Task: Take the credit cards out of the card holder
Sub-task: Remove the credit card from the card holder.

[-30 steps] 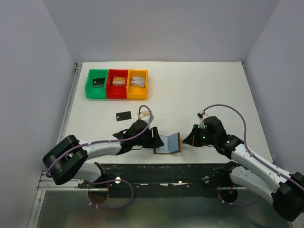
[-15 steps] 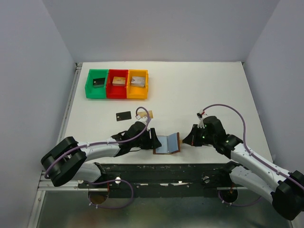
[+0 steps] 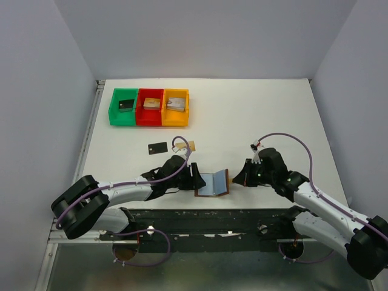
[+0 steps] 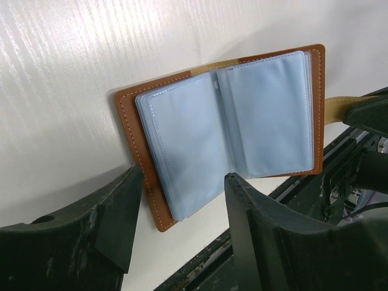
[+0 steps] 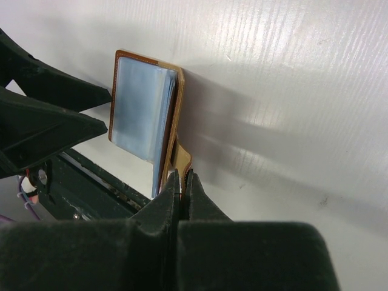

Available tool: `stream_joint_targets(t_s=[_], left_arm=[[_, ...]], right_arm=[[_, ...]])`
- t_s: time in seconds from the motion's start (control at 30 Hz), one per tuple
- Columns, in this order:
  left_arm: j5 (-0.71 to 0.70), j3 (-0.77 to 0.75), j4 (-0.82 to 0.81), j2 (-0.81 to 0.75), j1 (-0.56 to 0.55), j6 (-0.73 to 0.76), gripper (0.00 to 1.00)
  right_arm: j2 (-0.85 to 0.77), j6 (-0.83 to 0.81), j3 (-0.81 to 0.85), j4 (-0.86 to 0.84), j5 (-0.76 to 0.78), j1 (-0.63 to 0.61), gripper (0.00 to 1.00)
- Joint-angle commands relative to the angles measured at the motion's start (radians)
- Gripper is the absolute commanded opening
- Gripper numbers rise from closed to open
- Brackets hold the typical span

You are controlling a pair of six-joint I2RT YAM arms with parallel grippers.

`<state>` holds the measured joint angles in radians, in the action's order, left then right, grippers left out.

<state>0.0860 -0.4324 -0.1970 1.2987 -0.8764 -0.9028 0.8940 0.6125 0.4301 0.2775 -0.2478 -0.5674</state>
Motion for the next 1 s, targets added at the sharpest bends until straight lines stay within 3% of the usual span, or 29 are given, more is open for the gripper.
stream_joint_targets(t_s=[0.0, 0.4, 0.97], left_arm=[[-0.005, 0.018, -0.033, -0.010, 0.004, -0.002, 0.65], [-0.040, 0.064, -0.074, -0.108, 0.002, -0.007, 0.65], [0.057, 0.034, -0.153, 0.034, -0.003, 0.008, 0.62]], right_arm=[[0.003, 0.009, -0.005, -0.023, -0.019, 0.006, 0.00], [0.002, 0.010, -0.004, -0.024, -0.018, 0.006, 0.00], [0.013, 0.010, -0.005, -0.031, -0.027, 0.006, 0.00]])
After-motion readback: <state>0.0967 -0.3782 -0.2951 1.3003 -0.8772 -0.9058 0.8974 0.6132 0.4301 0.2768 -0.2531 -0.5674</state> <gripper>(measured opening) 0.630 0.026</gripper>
